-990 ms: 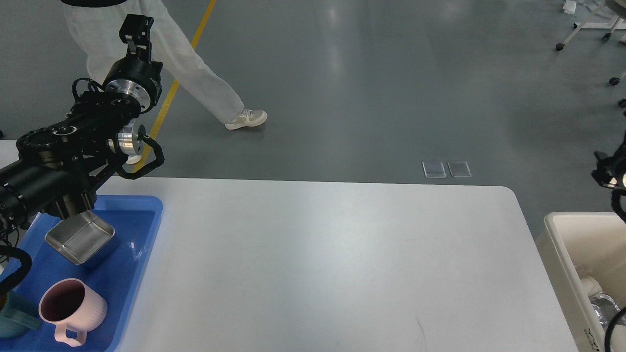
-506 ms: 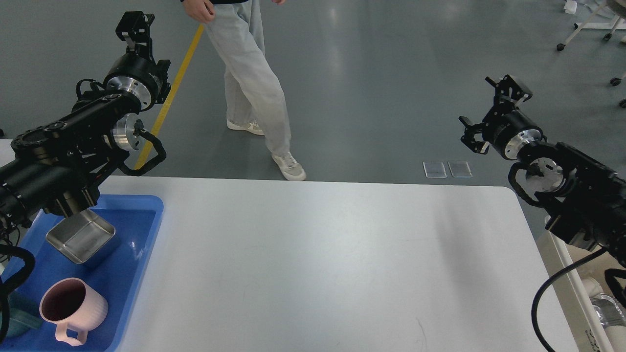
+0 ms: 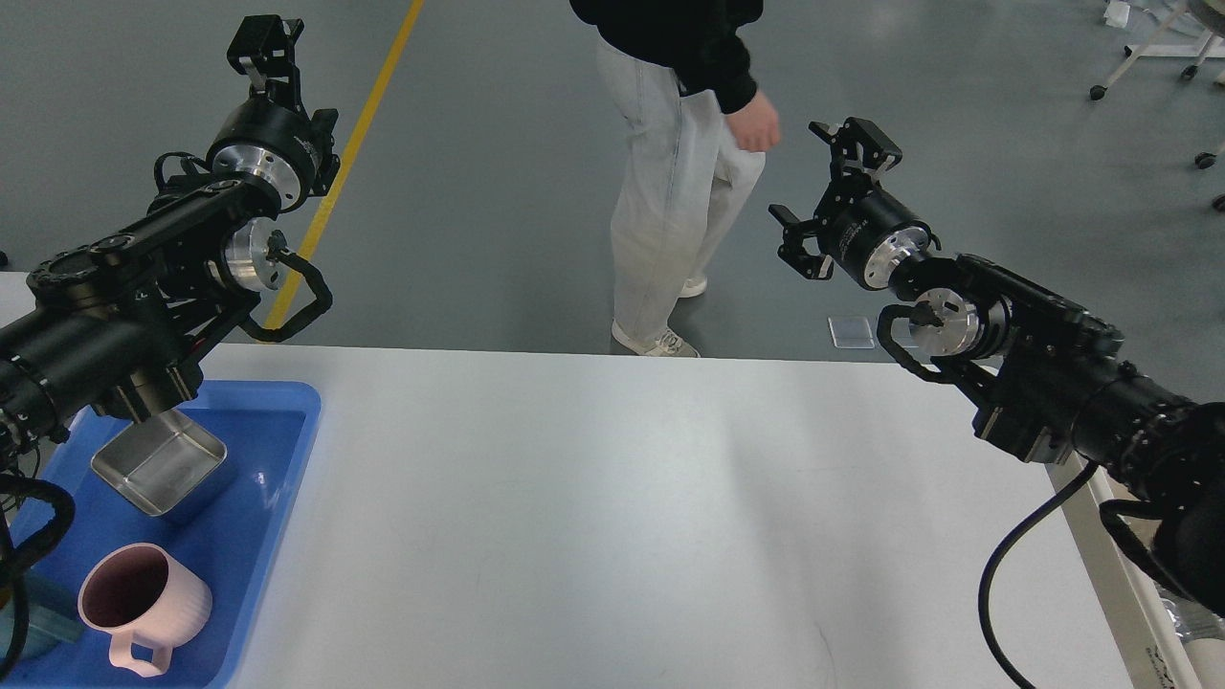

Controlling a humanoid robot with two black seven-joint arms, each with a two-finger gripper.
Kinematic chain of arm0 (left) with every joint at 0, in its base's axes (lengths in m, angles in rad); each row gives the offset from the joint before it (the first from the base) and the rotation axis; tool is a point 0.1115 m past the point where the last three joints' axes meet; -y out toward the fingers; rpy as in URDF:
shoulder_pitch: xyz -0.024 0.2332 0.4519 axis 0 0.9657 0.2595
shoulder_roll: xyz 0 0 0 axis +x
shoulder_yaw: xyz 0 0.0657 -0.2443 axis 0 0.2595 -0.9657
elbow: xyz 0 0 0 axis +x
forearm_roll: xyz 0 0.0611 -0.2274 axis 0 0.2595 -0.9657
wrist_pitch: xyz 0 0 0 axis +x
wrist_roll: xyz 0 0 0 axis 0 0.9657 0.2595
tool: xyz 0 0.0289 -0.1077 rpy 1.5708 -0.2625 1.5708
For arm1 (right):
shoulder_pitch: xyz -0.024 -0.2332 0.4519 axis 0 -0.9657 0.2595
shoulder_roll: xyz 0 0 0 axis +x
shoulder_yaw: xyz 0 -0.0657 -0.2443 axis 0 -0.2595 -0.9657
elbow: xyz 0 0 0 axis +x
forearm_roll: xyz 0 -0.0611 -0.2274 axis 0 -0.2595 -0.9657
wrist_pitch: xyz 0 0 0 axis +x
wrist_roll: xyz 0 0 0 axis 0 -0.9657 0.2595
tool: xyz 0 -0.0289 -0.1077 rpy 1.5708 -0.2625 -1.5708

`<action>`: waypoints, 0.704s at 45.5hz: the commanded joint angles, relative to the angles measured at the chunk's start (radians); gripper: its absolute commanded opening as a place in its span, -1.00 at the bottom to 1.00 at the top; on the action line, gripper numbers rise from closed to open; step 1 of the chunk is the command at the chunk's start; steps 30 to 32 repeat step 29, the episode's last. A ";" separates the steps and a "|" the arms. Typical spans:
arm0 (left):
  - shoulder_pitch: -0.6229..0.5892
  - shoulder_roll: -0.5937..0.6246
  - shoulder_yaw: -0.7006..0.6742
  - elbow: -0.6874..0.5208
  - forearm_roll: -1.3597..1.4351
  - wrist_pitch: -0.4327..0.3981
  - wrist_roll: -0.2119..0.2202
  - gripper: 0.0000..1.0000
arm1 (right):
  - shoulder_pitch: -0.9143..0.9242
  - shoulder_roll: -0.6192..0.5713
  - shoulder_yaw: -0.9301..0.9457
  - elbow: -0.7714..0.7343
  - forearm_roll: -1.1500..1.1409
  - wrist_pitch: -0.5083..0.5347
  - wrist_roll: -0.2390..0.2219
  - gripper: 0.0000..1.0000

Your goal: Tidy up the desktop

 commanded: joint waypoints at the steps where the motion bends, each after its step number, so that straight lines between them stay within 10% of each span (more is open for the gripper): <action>1: 0.004 -0.001 0.001 0.001 -0.007 -0.050 -0.039 0.90 | 0.001 0.013 0.051 -0.001 0.003 -0.009 -0.001 1.00; 32: 0.031 0.006 0.001 0.037 -0.096 -0.265 -0.065 0.91 | -0.054 -0.083 0.121 0.079 0.004 0.097 -0.004 1.00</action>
